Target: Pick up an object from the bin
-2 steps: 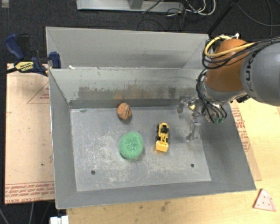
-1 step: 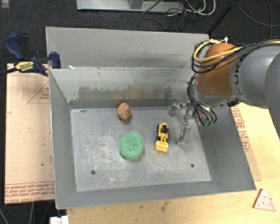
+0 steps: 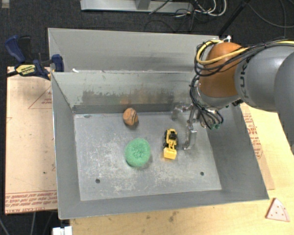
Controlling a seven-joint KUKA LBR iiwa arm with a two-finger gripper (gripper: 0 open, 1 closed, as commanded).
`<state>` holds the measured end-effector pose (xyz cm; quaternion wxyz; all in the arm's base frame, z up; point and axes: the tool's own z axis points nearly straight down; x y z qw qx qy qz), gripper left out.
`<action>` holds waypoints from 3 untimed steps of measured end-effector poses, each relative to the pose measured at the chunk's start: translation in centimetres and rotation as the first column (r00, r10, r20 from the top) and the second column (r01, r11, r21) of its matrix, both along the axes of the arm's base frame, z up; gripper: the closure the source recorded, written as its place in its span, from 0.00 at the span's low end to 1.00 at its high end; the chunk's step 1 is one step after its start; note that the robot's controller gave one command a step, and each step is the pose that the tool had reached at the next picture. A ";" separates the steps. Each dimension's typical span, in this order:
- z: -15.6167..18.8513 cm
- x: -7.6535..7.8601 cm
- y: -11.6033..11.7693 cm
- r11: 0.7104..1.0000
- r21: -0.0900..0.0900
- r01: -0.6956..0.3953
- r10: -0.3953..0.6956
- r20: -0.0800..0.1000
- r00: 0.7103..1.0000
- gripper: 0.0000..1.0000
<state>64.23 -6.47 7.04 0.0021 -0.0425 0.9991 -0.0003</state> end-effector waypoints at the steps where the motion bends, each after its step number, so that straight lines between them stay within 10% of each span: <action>1: 0.0 -2.7 4.2 0.996 0.002 -0.087 0.087 -0.003 0.996 0.00; 2: 0.0 -2.9 4.3 0.970 0.001 -0.244 0.244 -0.003 0.970 1.00; 3: 0.0 -2.9 4.3 0.970 0.001 -0.245 0.245 -0.003 0.970 1.00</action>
Offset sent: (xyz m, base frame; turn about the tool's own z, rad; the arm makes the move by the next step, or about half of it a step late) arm -0.0300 0.0423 -0.0004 -0.2473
